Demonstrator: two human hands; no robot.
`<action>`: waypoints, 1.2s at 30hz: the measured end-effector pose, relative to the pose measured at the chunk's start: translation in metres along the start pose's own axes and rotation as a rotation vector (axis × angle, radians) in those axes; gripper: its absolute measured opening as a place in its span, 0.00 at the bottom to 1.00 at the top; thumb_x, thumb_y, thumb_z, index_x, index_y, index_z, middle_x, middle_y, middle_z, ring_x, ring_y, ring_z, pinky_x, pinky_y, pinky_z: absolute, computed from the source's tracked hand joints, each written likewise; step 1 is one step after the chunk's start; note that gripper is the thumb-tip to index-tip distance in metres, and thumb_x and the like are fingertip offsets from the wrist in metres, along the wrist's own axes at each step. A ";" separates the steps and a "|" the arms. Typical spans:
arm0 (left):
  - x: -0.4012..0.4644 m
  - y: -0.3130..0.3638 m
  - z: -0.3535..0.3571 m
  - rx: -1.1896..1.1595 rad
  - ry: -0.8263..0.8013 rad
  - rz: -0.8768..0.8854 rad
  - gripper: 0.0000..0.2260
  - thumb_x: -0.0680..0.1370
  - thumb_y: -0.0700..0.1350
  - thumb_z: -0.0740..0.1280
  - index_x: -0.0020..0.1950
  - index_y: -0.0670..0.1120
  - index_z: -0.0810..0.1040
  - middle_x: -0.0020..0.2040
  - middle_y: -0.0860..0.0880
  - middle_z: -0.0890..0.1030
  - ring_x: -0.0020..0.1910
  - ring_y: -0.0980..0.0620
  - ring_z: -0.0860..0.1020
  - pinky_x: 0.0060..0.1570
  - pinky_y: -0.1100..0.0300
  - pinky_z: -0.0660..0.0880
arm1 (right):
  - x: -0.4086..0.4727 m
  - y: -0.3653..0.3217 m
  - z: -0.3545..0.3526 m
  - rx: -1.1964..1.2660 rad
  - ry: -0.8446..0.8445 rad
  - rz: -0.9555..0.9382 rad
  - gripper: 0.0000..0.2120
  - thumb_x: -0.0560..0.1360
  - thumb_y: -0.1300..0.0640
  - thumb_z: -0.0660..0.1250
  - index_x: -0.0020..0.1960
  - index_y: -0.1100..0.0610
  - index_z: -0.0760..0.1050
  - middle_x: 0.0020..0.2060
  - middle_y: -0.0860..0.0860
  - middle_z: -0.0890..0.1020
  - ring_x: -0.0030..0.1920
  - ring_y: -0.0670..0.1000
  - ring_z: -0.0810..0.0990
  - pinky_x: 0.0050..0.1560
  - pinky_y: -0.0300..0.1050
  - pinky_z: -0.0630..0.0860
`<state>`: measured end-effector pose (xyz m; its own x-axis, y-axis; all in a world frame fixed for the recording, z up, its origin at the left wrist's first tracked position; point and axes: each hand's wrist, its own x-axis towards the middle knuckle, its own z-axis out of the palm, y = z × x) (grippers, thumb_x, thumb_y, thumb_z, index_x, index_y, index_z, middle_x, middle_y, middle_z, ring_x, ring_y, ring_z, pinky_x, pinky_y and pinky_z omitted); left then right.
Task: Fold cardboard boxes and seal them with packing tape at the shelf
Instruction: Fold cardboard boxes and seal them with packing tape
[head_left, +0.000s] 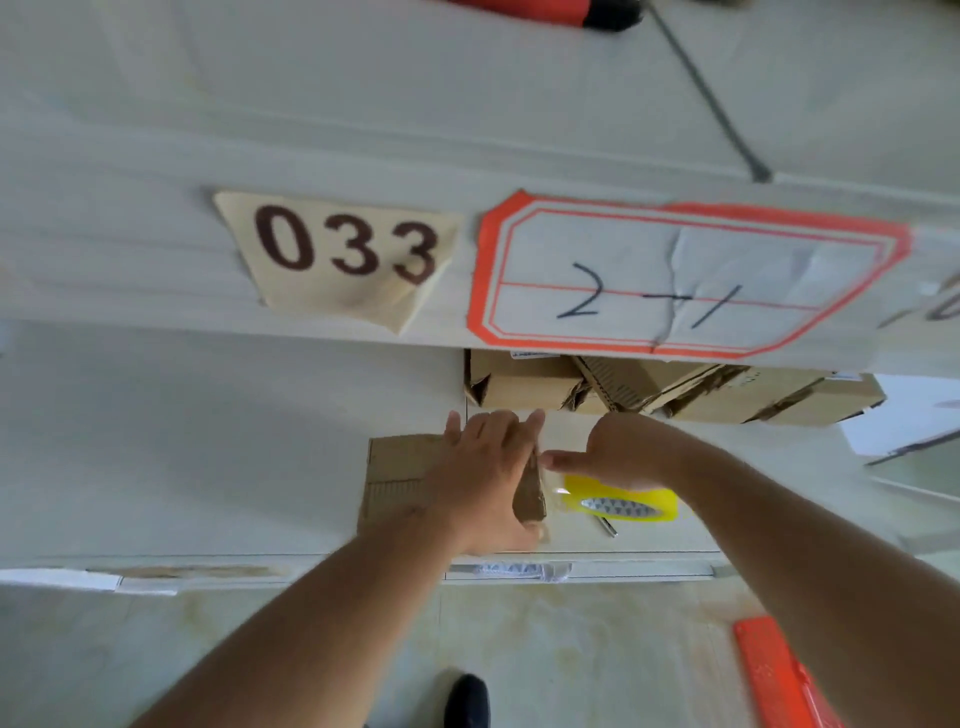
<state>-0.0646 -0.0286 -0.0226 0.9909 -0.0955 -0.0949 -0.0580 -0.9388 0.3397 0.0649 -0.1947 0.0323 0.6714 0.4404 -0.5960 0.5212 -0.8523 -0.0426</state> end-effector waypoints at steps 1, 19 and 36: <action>-0.006 -0.005 -0.008 -0.103 0.038 0.014 0.57 0.66 0.68 0.74 0.83 0.52 0.43 0.72 0.49 0.59 0.74 0.46 0.60 0.79 0.39 0.54 | -0.012 -0.001 -0.015 0.025 -0.007 -0.044 0.38 0.74 0.22 0.58 0.31 0.58 0.72 0.31 0.51 0.75 0.32 0.51 0.73 0.35 0.47 0.66; -0.091 -0.091 -0.040 -0.406 0.024 -0.290 0.51 0.60 0.64 0.82 0.77 0.62 0.59 0.69 0.65 0.57 0.70 0.59 0.68 0.67 0.62 0.71 | -0.055 -0.189 -0.061 -0.097 0.273 -0.426 0.27 0.76 0.27 0.60 0.37 0.51 0.66 0.36 0.47 0.71 0.42 0.54 0.73 0.42 0.48 0.71; -0.092 -0.096 -0.040 -0.315 -0.014 -0.211 0.55 0.61 0.69 0.78 0.80 0.62 0.49 0.75 0.64 0.52 0.72 0.61 0.58 0.68 0.62 0.66 | -0.005 -0.034 -0.026 -0.186 0.233 -0.147 0.41 0.70 0.17 0.52 0.42 0.53 0.81 0.36 0.47 0.81 0.42 0.49 0.79 0.36 0.44 0.65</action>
<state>-0.1451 0.0830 -0.0092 0.9751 0.0825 -0.2060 0.1899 -0.7908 0.5818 0.0573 -0.1608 0.0573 0.6733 0.6258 -0.3937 0.6942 -0.7183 0.0454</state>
